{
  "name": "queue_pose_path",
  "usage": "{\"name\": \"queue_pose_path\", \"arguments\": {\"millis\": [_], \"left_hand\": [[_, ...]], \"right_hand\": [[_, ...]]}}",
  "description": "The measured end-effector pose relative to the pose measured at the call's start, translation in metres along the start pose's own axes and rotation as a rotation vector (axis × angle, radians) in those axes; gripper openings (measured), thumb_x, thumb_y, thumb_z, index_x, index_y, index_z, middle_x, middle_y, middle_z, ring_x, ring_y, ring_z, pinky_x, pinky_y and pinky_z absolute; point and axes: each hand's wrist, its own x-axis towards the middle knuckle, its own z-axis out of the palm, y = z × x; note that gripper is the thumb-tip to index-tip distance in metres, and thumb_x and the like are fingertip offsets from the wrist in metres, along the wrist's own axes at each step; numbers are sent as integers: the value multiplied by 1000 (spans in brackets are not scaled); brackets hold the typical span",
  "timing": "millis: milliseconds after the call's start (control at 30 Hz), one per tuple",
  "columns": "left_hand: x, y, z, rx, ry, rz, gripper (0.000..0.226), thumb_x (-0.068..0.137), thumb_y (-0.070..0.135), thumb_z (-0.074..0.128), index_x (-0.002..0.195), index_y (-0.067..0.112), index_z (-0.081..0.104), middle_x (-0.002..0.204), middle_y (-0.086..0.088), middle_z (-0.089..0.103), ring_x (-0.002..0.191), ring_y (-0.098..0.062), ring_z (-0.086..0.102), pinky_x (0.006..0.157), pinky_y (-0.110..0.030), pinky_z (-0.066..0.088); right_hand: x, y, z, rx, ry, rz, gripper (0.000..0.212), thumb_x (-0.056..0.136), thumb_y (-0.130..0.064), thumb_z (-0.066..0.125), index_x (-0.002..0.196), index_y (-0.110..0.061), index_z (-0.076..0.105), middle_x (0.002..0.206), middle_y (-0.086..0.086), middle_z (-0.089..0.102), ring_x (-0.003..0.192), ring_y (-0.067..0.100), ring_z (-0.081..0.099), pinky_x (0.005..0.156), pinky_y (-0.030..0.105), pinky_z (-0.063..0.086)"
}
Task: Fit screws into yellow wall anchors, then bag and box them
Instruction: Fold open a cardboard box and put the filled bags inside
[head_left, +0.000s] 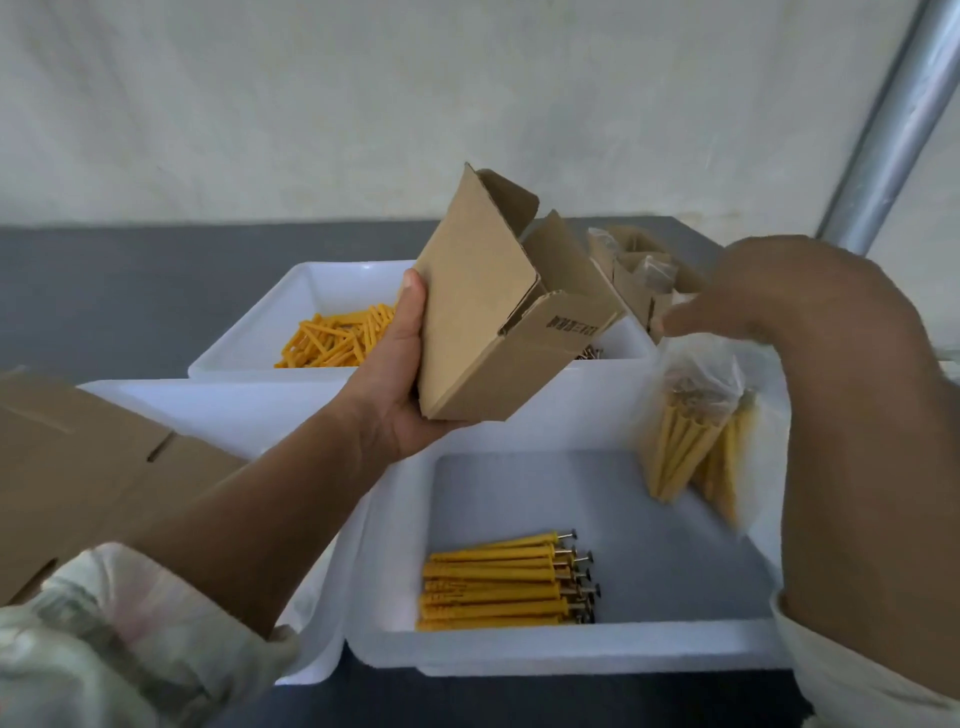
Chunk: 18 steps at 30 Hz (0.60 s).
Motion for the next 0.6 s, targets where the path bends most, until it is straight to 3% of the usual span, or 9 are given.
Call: {"name": "queue_pose_path", "arguments": {"millis": [67, 133, 267, 333, 467, 600], "left_hand": [[0, 0, 0, 30, 7, 6, 63, 79, 81, 46, 104, 31, 75, 107, -6, 73, 84, -28, 71, 74, -48, 56], [0, 0, 1, 44, 2, 4, 64, 79, 81, 45, 105, 32, 75, 107, -5, 73, 85, -28, 71, 75, -48, 56], [-1, 0, 2, 47, -6, 4, 63, 80, 82, 45, 105, 32, 75, 107, -4, 73, 84, -27, 71, 74, -47, 56], [-1, 1, 2, 48, -20, 7, 67, 79, 83, 44, 112, 32, 73, 114, -4, 71, 89, -28, 70, 78, -47, 55], [-5, 3, 4, 11, -156, 15, 76, 79, 84, 40, 131, 32, 60, 136, -6, 60, 104, -29, 64, 86, -46, 53], [-8, 5, -3, -63, -235, 24, 75, 87, 78, 30, 113, 22, 72, 119, -9, 68, 102, -30, 65, 94, -46, 47]], "right_hand": [[-1, -1, 5, -25, -125, -6, 54, 67, -59, 80, 65, -14, 50, 76, 10, 58, 85, 34, 63, 89, 46, 53], [-1, -2, 9, -92, -161, -32, 50, 70, -48, 82, 58, -11, 50, 65, 9, 55, 71, 31, 60, 79, 40, 54], [4, -7, 14, -169, -162, -91, 37, 84, -16, 70, 56, -9, 47, 65, 10, 50, 71, 30, 56, 75, 40, 52], [6, -10, 15, -223, -136, -136, 33, 85, -19, 67, 61, -12, 45, 65, 8, 51, 63, 26, 53, 67, 36, 49], [-2, -20, 6, -182, -144, -296, 24, 89, -27, 63, 71, -19, 50, 75, -2, 50, 67, 18, 49, 57, 31, 37], [-22, -40, 1, -115, -176, -464, 8, 92, -20, 54, 85, -24, 56, 80, -7, 47, 81, 19, 52, 58, 28, 38]]}}
